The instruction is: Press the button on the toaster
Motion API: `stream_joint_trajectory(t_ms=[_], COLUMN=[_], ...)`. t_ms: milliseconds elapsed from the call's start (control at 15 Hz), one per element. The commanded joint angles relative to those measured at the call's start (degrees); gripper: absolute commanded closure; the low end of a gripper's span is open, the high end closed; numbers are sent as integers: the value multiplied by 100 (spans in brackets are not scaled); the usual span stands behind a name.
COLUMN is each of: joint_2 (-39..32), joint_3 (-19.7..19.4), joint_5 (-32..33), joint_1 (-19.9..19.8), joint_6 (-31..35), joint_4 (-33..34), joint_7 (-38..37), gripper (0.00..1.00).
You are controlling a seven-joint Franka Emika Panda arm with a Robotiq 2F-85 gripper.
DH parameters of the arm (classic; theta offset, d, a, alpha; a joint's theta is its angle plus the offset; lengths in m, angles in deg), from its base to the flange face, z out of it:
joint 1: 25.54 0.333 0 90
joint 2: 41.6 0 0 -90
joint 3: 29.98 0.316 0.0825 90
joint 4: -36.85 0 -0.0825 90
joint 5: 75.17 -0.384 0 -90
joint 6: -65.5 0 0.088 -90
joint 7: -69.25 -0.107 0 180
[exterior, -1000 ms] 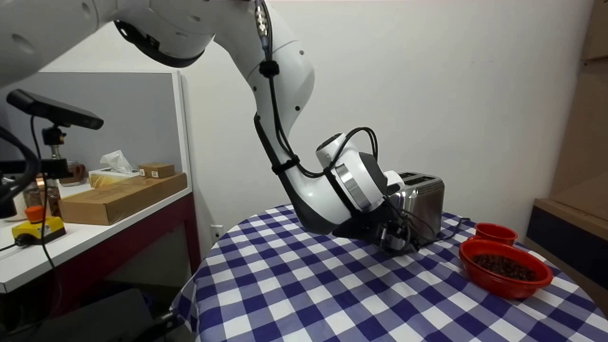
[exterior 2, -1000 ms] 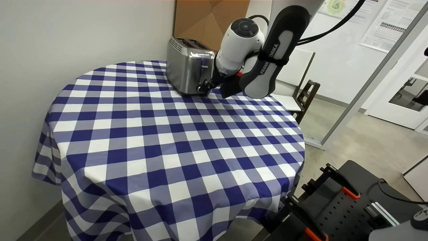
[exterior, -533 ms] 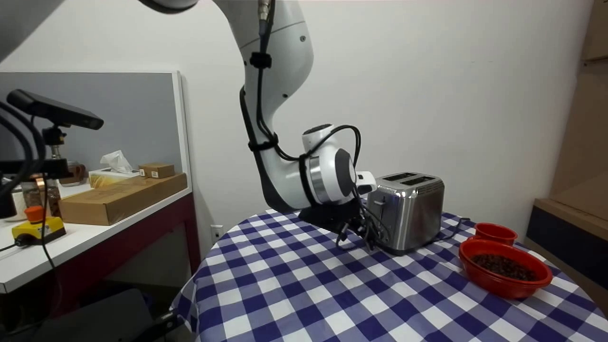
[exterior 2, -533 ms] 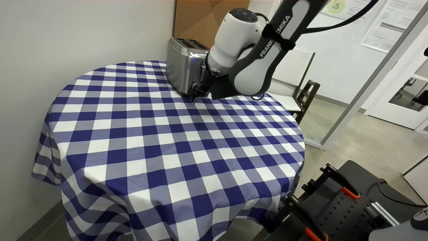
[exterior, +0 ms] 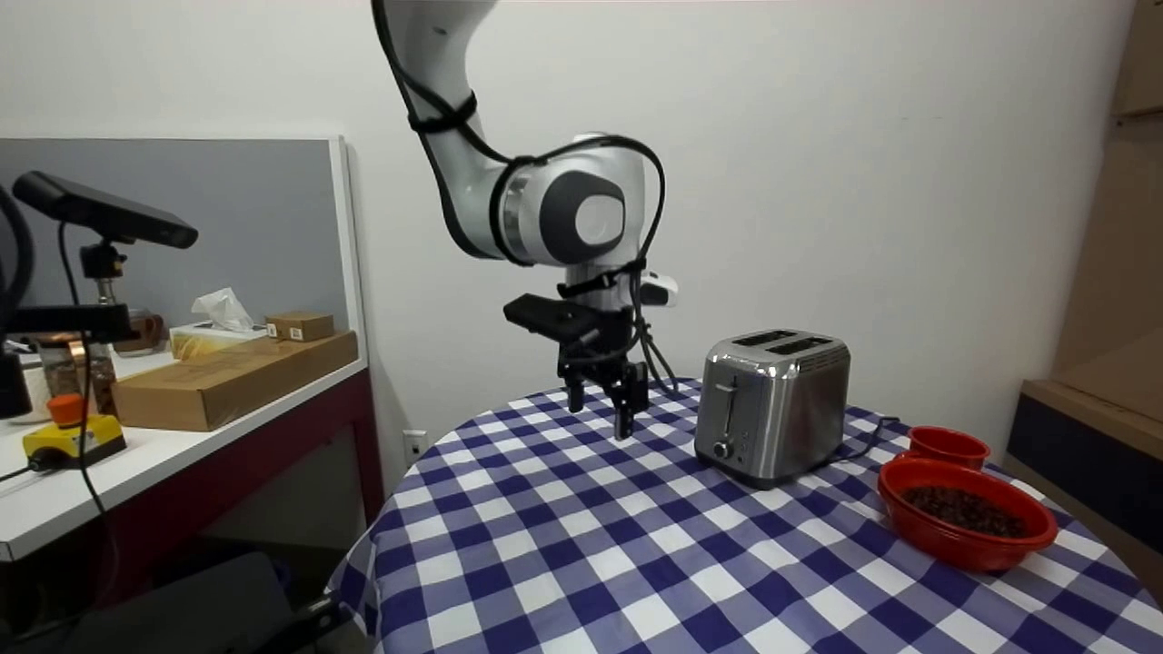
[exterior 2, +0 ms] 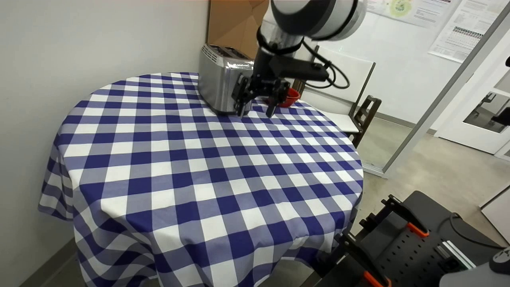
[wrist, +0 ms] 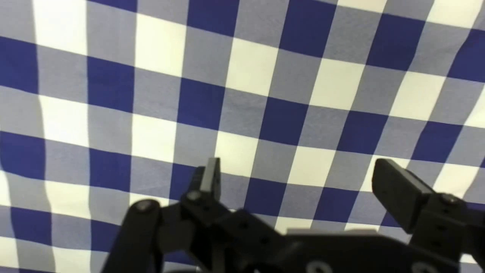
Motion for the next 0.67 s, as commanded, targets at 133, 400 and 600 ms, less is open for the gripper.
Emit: stream_joint_trajectory(t_ms=[133, 400, 600], joint_2=[2060, 2223, 2434], joint_3=[-384, -539, -565], joint_5=[-200, -23, -11], joint_1=[33, 72, 69], joint_6=[-1238, -1412, -1450], joint_4=[-792, -668, -754], joint_7=[734, 733, 741], gripper=[0, 0, 0])
